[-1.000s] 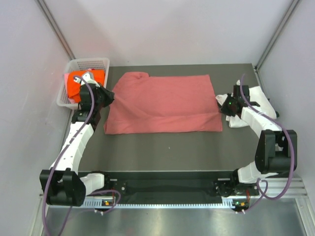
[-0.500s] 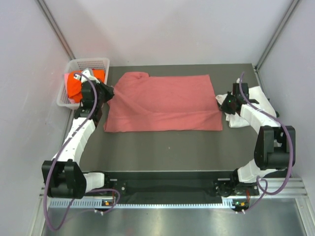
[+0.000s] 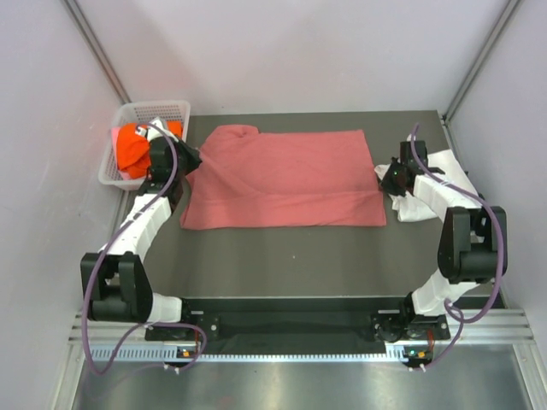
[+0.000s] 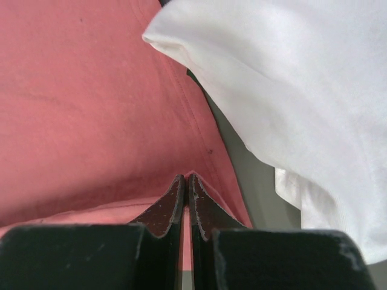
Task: Fold and stack the t-shirts
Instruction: Fold the tshirt
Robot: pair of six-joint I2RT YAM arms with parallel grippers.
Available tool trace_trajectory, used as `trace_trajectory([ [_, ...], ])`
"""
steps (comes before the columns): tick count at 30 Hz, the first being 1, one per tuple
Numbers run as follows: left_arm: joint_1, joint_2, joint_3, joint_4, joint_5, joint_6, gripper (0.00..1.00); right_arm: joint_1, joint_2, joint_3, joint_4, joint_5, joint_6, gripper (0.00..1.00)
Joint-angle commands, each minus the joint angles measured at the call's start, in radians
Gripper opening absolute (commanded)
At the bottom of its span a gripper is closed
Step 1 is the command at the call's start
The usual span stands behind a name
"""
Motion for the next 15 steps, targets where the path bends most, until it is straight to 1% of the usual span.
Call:
trace_trajectory([
  [1,0.007,0.027,0.048,0.100,-0.023,0.004,0.00,0.011,0.019,0.072,0.042,0.045,0.000,0.00],
  [11,0.010,0.124,0.099,0.126,-0.037,-0.010,0.00,0.015,0.105,0.147,0.041,0.046,0.005,0.00],
  [12,0.010,0.145,0.100,0.135,-0.031,-0.018,0.00,0.016,0.113,0.156,0.044,0.040,0.005,0.01],
  [13,0.010,0.156,0.103,0.138,-0.031,-0.027,0.02,0.015,0.122,0.163,0.045,0.029,0.002,0.07],
  [15,0.010,0.188,0.100,0.152,-0.022,-0.050,0.06,0.015,0.148,0.184,0.048,0.029,0.002,0.10],
])
